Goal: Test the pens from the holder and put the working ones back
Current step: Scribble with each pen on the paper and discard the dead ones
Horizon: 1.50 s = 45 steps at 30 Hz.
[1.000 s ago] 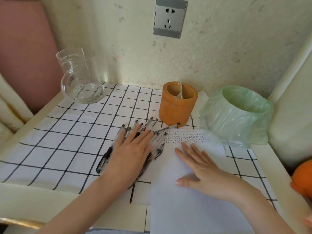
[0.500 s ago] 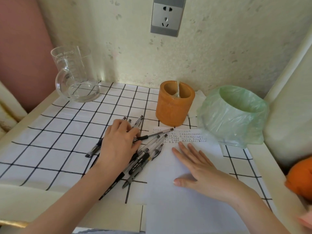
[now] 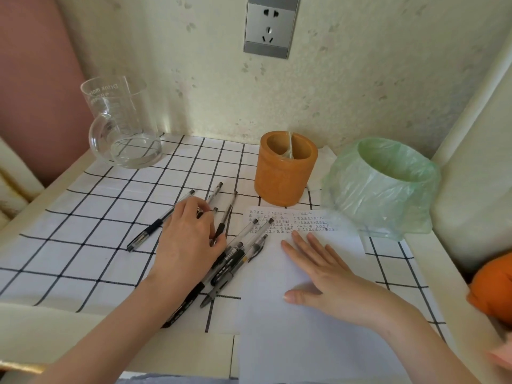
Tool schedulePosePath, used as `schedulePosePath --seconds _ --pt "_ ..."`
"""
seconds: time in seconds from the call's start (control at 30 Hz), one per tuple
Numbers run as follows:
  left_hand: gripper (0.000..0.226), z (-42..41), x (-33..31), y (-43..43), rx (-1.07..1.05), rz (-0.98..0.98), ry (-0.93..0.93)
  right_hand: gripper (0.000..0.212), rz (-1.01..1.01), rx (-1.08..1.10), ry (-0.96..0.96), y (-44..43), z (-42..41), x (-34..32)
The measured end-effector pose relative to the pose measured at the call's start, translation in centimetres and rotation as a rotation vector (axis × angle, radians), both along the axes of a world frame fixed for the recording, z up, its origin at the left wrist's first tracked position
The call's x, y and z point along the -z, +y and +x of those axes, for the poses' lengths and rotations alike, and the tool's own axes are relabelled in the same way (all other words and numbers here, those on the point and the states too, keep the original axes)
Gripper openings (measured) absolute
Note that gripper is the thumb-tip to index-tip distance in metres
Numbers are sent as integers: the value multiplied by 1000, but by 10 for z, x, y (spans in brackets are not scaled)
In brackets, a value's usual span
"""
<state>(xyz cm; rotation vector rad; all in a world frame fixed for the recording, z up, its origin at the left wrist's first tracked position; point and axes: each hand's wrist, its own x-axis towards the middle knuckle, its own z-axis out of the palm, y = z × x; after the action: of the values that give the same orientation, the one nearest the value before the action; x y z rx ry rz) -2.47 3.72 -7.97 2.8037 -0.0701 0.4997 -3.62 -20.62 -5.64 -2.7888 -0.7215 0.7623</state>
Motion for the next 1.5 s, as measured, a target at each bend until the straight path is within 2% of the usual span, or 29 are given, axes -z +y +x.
schedulePosePath --seconds 0.1,0.17,0.27,0.33,0.7,0.8,0.93,1.1,1.37,1.5 --pt "25 -1 0 0 9 -14 -30 82 0 -1 -4 0 0 0" --pt "40 -1 -1 -4 37 -18 -42 82 0 -4 -6 0 0 0" --pt "80 -7 -2 -12 63 79 149 82 1 -5 -15 0 0 -1" --pt "93 -11 5 -12 60 177 278 82 1 -4 -17 1 0 -2" --pt "80 -11 6 -12 -172 225 450 82 -8 5 40 0 1 -5" --pt "91 -10 8 -13 -173 254 414 82 -8 2 32 -1 1 -5" --pt "106 -5 -6 -7 -176 200 384 83 -21 -5 33 0 1 -5" --pt "110 -2 -15 18 -290 113 580 83 -27 -3 41 0 1 -6" --pt "102 -16 -23 0 -240 288 532 82 11 1 19 0 1 -6" --pt "101 -15 -31 8 -237 234 558 83 45 13 4 1 1 -6"
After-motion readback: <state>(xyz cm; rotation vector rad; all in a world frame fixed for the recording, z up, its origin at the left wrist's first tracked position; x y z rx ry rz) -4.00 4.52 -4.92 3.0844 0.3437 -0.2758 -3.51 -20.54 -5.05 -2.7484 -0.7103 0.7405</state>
